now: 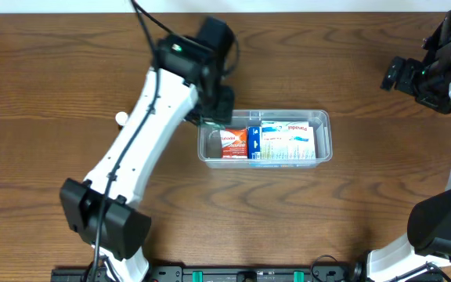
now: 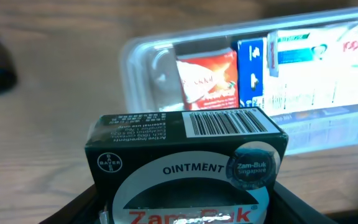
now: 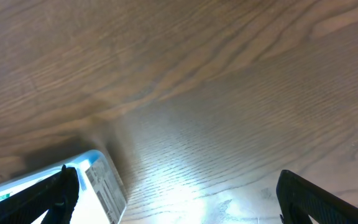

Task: Pack container
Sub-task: 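Lift the green tin and carry it over the container, then lower the green tin into the container and open left gripper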

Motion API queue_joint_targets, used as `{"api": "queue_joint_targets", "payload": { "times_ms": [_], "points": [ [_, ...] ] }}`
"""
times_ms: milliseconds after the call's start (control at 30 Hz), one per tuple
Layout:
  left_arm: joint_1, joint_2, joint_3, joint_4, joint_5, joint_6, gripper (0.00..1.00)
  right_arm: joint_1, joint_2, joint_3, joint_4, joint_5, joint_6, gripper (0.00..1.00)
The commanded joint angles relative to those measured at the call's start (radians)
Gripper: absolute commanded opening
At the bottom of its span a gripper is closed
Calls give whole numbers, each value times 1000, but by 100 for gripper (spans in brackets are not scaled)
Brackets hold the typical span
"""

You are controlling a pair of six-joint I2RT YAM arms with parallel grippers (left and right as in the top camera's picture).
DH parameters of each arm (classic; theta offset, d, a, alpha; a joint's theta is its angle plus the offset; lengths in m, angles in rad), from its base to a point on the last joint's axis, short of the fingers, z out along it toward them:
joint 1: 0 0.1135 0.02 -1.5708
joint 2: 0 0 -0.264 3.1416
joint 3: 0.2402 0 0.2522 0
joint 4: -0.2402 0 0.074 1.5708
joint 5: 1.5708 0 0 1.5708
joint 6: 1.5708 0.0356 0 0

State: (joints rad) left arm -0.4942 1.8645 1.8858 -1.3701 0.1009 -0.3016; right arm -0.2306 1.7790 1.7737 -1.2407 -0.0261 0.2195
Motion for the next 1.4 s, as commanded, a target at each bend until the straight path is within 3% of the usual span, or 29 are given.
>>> {"api": "queue_joint_targets", "payload": {
  "times_ms": [0, 500, 1367],
  "points": [
    [-32, 6, -93, 42, -15, -112, 63, -5, -11, 13, -1, 3, 4, 99],
    [-138, 6, -399, 404, -15, -236, 63, -5, -11, 13, -1, 3, 4, 99],
    [-138, 77, -492, 545, -14, -235, 63, -5, -11, 13, -1, 3, 4, 99]
  ]
}}
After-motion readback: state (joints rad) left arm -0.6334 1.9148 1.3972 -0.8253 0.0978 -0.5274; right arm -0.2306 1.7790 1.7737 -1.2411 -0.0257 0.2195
